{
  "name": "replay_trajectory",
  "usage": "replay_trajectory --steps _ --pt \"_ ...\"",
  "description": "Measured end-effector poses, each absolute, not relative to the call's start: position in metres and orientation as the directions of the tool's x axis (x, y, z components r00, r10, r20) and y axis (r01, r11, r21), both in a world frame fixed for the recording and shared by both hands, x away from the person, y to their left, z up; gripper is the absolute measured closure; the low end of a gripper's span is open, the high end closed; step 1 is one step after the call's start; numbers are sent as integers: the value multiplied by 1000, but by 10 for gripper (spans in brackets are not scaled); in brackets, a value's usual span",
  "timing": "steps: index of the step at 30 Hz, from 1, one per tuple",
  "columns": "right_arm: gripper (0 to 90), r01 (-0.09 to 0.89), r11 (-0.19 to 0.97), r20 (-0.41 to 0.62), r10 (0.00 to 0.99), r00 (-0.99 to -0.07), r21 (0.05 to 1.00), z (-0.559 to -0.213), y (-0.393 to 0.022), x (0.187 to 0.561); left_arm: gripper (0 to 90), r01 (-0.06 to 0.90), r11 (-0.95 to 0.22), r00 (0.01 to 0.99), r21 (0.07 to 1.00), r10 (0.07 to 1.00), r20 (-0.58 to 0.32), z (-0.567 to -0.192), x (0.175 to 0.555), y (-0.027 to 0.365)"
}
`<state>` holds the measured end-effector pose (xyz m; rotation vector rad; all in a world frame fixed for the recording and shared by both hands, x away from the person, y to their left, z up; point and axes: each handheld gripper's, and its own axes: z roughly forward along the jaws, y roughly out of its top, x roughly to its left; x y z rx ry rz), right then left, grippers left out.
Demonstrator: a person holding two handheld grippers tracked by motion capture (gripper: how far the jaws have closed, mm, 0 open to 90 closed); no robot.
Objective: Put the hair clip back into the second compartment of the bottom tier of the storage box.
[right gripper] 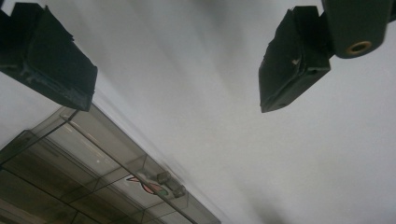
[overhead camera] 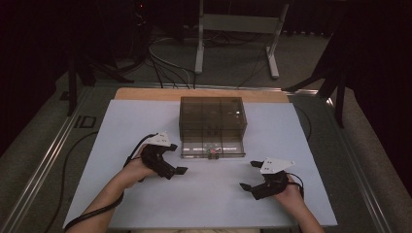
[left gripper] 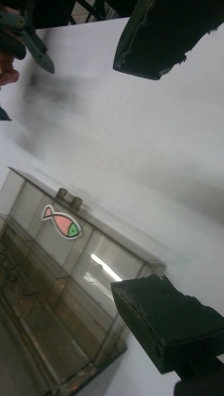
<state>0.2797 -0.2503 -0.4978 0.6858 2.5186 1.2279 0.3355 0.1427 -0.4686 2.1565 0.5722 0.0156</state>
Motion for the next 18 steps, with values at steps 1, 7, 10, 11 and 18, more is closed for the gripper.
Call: replay_trajectory --steps 1,7,10,11,18 --pt "115 300 533 -24 516 -856 791 -498 -250 280 0 397 -509 893 764 405 -195 -469 334 144" --pt "115 300 534 -23 516 -856 790 -498 -250 280 0 408 -505 888 760 412 -204 -476 327 152" --pt "115 299 534 -24 515 -857 791 -498 -250 279 0 413 -499 886 761 415 -209 -479 323 156" --pt "115 300 533 -23 516 -857 791 -498 -250 279 0 413 -502 885 760 417 -206 -481 322 157" --pt "115 299 536 -23 513 -858 789 -498 -249 279 0 428 -486 875 762 434 -215 -485 314 168"
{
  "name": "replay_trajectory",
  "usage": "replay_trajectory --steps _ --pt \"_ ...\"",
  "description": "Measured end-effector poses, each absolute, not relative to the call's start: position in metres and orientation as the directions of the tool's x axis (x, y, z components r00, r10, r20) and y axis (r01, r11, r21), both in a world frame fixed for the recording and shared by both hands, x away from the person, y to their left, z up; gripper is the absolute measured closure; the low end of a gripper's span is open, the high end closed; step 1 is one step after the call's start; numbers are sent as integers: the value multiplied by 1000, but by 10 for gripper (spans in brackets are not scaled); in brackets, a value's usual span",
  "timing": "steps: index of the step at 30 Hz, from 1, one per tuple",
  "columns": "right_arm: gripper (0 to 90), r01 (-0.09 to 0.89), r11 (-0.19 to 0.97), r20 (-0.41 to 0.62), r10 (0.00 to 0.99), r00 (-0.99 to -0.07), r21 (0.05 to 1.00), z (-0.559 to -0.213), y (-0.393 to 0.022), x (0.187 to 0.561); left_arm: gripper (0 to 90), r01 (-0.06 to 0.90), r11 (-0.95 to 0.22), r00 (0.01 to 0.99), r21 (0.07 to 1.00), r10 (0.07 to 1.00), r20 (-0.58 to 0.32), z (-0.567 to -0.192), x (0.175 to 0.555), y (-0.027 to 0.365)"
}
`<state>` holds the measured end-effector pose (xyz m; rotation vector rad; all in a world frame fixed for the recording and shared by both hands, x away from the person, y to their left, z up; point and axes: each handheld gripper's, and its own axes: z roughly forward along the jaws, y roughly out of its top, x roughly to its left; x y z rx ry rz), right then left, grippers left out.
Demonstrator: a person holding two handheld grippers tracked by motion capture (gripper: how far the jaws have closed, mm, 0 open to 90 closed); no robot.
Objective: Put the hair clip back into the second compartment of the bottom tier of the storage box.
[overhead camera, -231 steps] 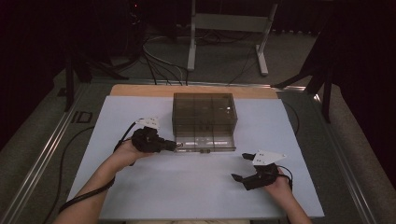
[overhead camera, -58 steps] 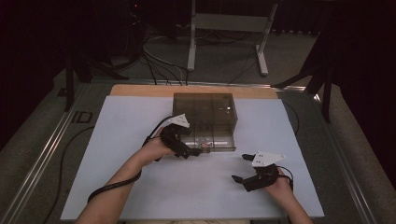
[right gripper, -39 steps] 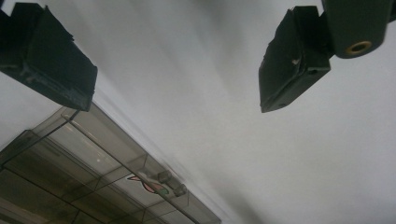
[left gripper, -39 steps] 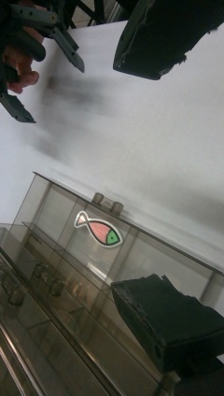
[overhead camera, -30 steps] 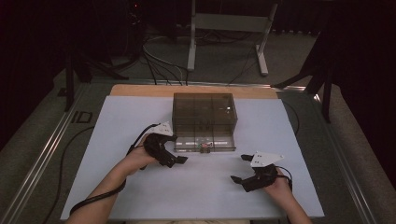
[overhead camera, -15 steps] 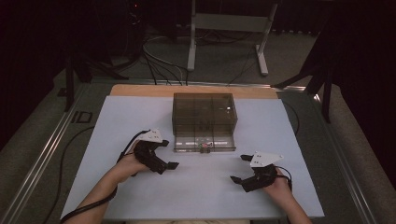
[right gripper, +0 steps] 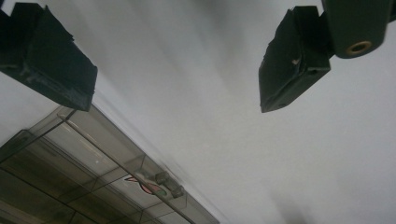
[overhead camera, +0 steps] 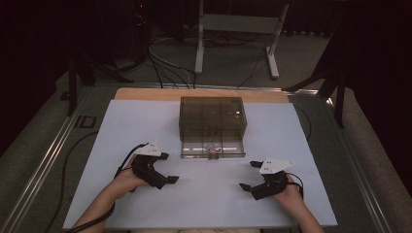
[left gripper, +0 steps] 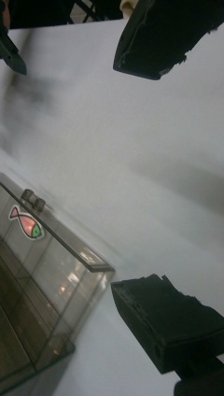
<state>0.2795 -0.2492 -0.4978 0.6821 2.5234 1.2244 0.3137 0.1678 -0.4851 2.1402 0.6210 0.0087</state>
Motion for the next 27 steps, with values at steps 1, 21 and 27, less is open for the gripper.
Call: replay_trajectory --steps 1,21,27 --pt "115 299 536 -24 513 -858 789 -498 -249 279 0 429 -483 873 763 438 -214 -486 313 169" --pt "115 297 531 -22 513 -858 793 -497 -249 279 0 457 -457 840 763 504 -201 -494 292 200" --pt "115 295 536 -24 510 -860 791 -497 -249 279 0 466 -443 826 766 529 -197 -495 284 212"
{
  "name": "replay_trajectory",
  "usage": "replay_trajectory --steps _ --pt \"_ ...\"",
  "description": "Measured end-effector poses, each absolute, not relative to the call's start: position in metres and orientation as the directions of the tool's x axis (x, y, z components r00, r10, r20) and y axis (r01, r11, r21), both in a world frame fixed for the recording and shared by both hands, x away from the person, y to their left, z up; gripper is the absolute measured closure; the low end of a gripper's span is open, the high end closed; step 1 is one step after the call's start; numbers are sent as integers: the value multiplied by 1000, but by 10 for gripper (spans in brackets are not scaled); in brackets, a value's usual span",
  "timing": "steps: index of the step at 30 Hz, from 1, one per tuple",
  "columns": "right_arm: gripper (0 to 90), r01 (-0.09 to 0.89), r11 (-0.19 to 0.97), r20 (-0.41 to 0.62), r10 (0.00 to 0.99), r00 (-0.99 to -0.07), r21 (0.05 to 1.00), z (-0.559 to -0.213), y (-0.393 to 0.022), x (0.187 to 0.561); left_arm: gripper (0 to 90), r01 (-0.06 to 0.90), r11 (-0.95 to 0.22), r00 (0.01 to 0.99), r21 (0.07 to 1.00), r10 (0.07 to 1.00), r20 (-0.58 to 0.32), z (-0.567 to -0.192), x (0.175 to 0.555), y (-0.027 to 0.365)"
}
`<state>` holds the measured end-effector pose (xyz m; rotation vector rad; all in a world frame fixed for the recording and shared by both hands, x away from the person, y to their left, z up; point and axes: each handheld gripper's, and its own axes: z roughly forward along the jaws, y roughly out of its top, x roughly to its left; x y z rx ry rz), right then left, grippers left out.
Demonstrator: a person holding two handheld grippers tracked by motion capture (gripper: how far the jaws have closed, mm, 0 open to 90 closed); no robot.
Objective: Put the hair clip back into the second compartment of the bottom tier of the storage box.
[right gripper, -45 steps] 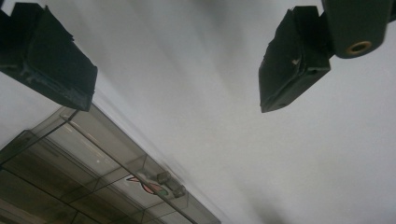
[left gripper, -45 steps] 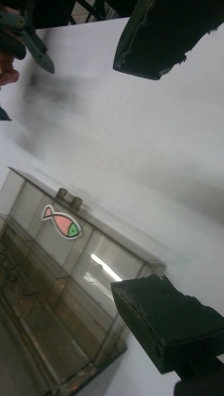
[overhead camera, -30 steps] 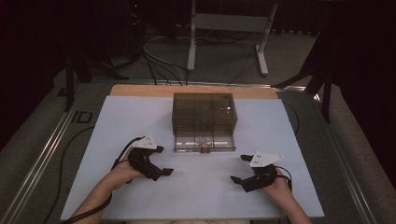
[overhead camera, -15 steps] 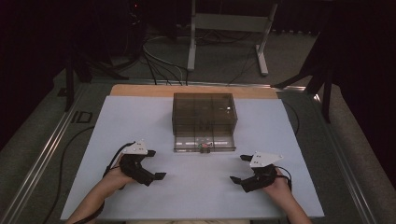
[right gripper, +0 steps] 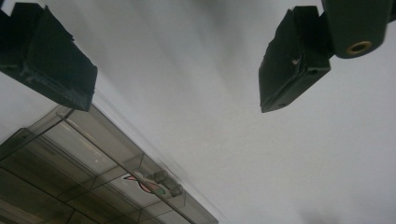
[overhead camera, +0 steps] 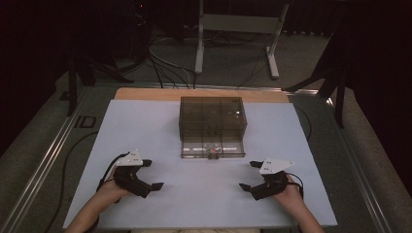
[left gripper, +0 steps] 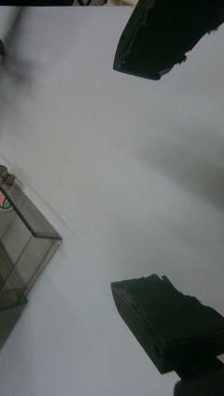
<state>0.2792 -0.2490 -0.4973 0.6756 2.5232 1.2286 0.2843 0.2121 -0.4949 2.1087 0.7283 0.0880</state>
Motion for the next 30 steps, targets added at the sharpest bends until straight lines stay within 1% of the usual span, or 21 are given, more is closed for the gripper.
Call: replay_trajectory --steps 12,19,24,30 --pt "115 300 537 -24 514 -857 789 -497 -249 279 0 480 -410 790 775 586 -179 -499 265 232" --pt "115 299 541 -26 511 -859 786 -498 -249 279 0 471 -405 785 784 597 -163 -503 258 236" --pt "115 297 544 -29 511 -859 785 -498 -250 279 0 475 -399 789 784 589 -178 -504 259 234" --pt "115 298 538 -26 514 -857 789 -498 -251 280 0 471 -396 787 788 593 -173 -503 257 235"
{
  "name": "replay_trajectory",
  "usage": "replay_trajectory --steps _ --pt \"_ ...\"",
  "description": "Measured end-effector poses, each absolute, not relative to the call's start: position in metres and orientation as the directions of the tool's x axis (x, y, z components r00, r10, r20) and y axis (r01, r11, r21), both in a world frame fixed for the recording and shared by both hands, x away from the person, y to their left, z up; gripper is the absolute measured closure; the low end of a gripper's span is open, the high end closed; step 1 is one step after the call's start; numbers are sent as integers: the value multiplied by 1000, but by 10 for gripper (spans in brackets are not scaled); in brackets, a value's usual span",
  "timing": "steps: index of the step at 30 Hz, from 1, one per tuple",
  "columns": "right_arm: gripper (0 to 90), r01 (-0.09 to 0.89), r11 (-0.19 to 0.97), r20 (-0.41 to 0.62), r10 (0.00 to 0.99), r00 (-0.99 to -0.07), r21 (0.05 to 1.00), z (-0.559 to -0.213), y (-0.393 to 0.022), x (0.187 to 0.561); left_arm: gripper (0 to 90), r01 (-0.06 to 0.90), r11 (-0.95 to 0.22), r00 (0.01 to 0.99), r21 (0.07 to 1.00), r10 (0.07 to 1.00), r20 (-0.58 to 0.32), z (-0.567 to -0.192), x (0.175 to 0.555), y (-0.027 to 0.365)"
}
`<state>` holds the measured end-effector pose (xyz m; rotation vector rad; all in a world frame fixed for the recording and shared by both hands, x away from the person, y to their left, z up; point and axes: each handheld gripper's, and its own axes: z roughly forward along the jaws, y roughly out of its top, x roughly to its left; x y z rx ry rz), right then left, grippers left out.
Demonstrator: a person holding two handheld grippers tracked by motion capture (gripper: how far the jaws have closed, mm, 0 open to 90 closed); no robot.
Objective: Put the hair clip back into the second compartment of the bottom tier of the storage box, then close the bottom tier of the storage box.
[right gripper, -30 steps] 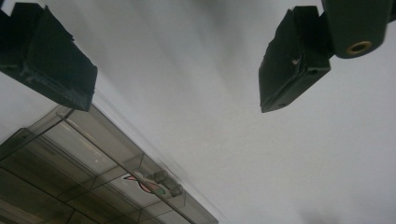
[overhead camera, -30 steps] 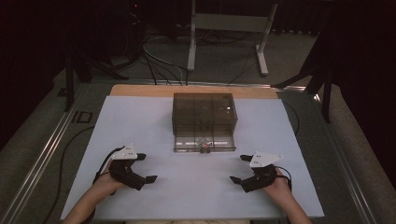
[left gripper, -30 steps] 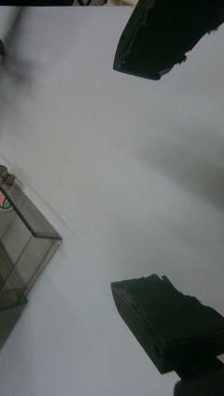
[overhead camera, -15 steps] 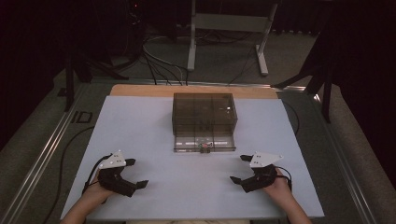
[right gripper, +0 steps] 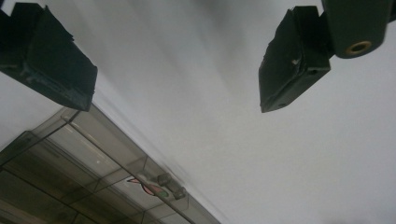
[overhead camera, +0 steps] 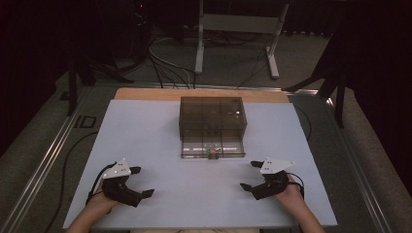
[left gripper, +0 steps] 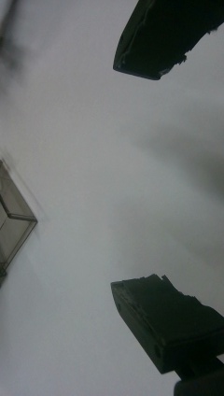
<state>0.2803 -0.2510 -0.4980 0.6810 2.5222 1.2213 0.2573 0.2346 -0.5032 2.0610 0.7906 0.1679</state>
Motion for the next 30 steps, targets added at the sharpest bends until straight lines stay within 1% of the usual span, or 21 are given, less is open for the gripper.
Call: replay_trajectory --steps 18,30 --pt "115 289 558 -28 490 -871 778 -498 -243 279 0 469 -387 781 794 602 -168 -502 254 238" --pt "115 264 549 -42 482 -875 793 -490 -239 275 0 464 -389 787 796 593 -169 -501 254 237"
